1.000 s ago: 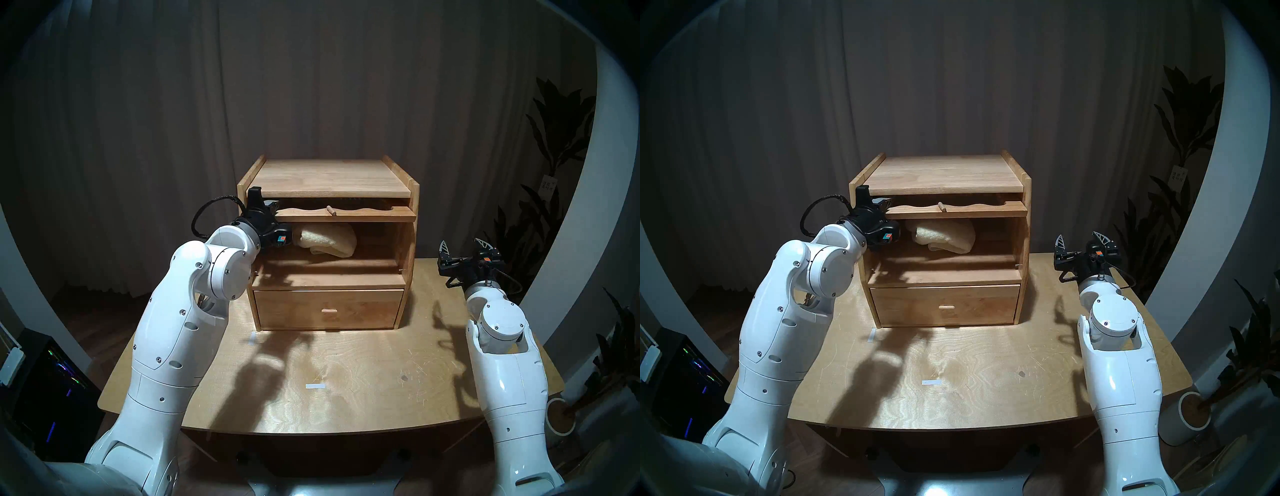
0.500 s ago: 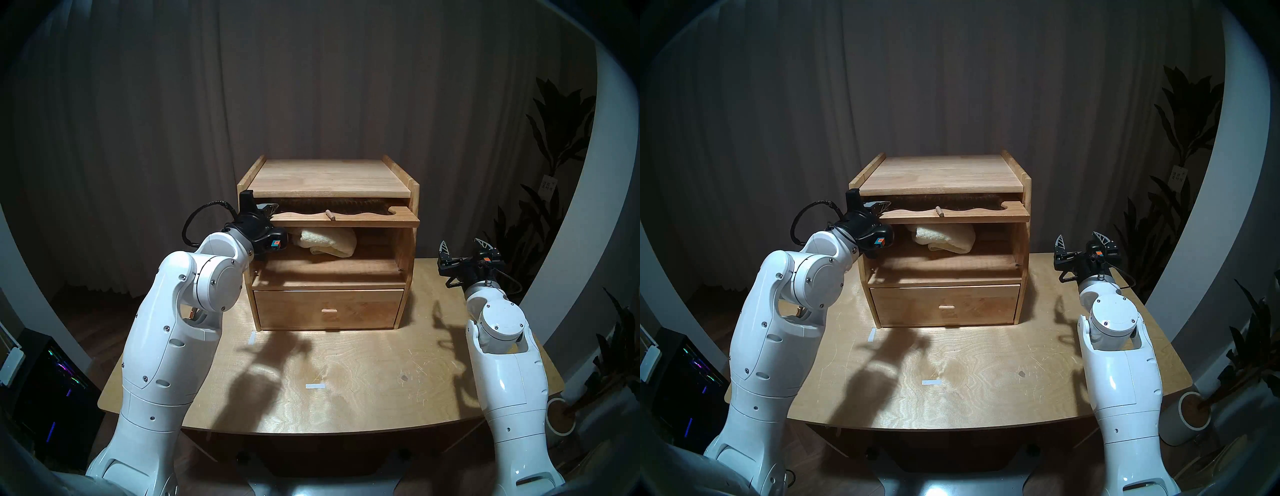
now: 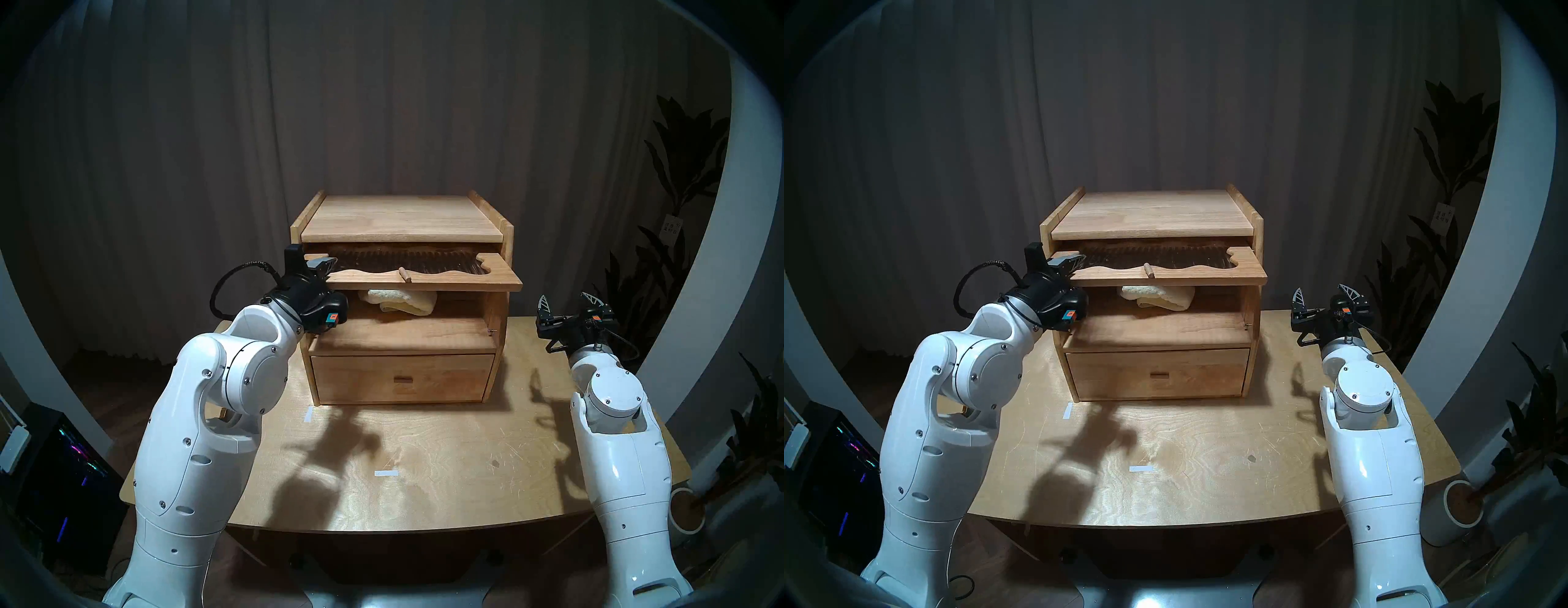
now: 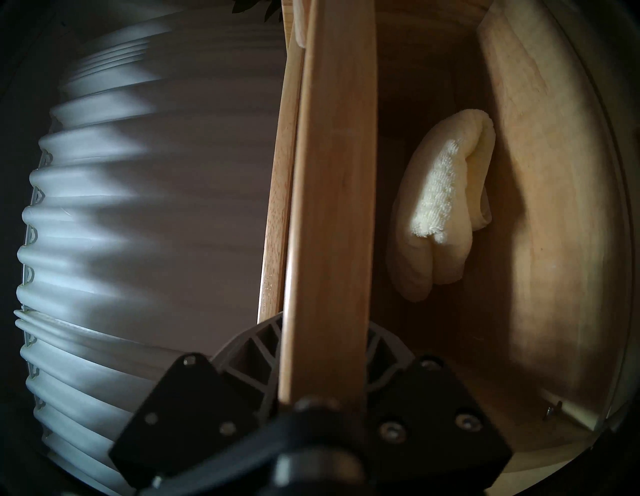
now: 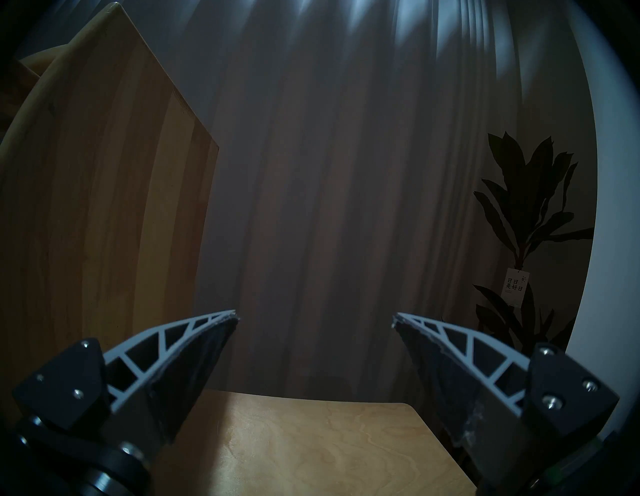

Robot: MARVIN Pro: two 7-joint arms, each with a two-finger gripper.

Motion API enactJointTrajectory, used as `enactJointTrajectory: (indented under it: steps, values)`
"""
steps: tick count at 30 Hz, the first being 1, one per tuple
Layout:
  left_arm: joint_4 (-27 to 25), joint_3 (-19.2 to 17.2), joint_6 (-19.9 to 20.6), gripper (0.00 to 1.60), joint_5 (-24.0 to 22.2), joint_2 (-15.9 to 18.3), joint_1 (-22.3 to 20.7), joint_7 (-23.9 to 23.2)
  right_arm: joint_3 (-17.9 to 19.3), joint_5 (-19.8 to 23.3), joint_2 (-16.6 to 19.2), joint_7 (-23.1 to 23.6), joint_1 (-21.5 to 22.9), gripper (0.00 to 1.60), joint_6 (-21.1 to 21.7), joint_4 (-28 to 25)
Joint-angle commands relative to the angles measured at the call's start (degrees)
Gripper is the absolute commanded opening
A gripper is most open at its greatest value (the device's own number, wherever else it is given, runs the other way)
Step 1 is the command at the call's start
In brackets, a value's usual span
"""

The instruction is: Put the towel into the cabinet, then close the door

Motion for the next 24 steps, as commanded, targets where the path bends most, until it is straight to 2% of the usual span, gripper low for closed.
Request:
enactJointTrajectory:
  steps: [1,7,12,24]
  values:
    - [-6.10,-2.70,0.27,0.00,-0.10,0.27,1.20,2.65,0.00,0.00,0.12,0.04,0.50,1.60,-0.25,-1.09]
    - [-9.43,-2.57,-0.56,0.00,-1.02,-0.11,3.57,2.76,-0.12,0.14,0.27,-0.11,0.50,1.60,-0.26,-1.05]
    - [-11.03,-0.84,-1.32,0.00,-1.83,-1.09,3.52,3.16,-0.21,0.23,0.37,-0.22,0.51,1.60,-0.26,-1.01]
    - [-14.68,0.26,-1.39,0.00,-1.42,-1.39,6.90,2.69,-0.39,0.46,0.60,-0.42,0.50,1.60,-0.27,-0.96]
